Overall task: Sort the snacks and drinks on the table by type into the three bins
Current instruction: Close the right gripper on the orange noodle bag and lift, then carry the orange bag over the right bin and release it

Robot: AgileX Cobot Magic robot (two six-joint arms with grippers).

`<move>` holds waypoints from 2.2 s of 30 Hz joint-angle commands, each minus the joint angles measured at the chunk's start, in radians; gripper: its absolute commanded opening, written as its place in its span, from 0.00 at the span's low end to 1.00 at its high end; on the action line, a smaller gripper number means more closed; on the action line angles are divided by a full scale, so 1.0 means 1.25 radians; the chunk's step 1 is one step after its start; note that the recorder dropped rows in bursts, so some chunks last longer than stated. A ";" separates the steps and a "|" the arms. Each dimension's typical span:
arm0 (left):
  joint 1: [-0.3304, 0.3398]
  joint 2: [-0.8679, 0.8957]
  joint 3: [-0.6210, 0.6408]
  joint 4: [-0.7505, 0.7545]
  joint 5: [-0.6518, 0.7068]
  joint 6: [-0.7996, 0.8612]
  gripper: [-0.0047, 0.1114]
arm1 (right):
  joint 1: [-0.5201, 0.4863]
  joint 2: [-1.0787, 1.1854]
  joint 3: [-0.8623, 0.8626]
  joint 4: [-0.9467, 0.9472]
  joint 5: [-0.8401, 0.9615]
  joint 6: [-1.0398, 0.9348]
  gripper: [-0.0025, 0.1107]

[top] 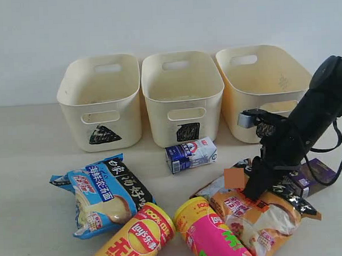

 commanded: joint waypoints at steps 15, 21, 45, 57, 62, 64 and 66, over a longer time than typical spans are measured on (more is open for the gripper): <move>0.000 -0.003 0.003 -0.004 -0.001 -0.005 0.08 | -0.001 -0.180 -0.008 -0.062 0.046 0.009 0.02; 0.000 -0.003 0.003 -0.004 -0.001 -0.005 0.08 | -0.001 -0.235 -0.008 -0.062 0.059 0.009 0.02; 0.000 -0.003 0.003 -0.004 -0.001 -0.005 0.08 | -0.146 -0.253 -0.253 0.181 0.118 0.163 0.02; 0.000 -0.003 0.003 -0.004 -0.001 -0.005 0.08 | -0.146 -0.149 -0.404 0.165 -0.249 0.263 0.02; 0.000 -0.003 0.003 -0.004 -0.001 -0.005 0.08 | -0.146 -0.106 -0.404 0.129 -0.358 0.261 0.02; 0.000 -0.003 0.003 -0.004 -0.001 -0.005 0.08 | -0.146 -0.088 -0.404 0.122 -0.375 0.261 0.02; 0.000 -0.003 0.003 -0.004 -0.001 -0.005 0.08 | -0.146 -0.072 -0.404 0.122 -0.391 0.261 0.02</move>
